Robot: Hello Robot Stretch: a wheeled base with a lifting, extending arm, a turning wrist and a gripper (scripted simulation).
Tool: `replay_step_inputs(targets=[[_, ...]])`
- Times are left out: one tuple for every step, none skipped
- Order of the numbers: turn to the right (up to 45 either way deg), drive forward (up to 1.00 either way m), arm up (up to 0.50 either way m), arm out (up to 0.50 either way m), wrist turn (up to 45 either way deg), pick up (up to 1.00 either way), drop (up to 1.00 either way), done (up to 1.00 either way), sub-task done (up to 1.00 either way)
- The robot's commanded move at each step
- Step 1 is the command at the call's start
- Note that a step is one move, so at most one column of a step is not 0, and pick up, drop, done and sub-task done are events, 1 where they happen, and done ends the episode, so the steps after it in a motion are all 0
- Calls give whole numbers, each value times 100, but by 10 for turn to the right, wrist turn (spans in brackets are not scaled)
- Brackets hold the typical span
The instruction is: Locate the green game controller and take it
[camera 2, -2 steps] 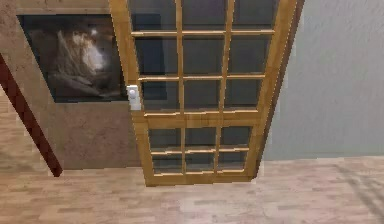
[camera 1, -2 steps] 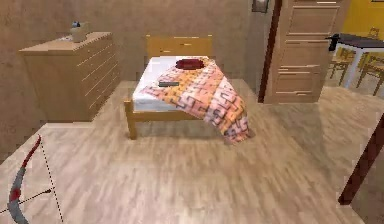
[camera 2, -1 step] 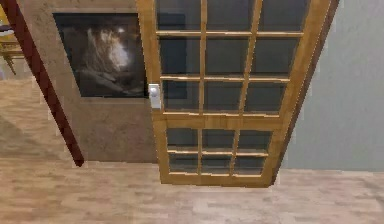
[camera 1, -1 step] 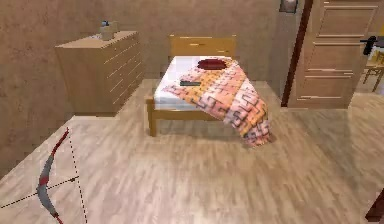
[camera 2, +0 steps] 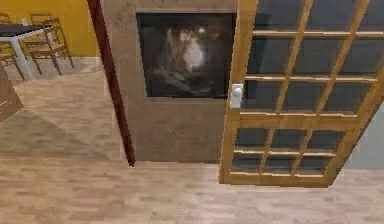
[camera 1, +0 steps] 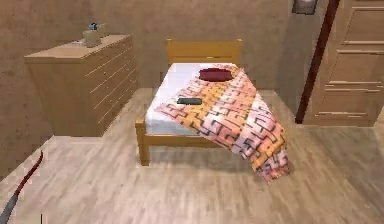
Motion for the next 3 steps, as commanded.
replay_step_inputs(targets=[[-150,0,0,0,0,0,0,0,0],[0,100,0,0,0,0,0,0,0],[-210,0,0,0,0,0,0,0,0]])
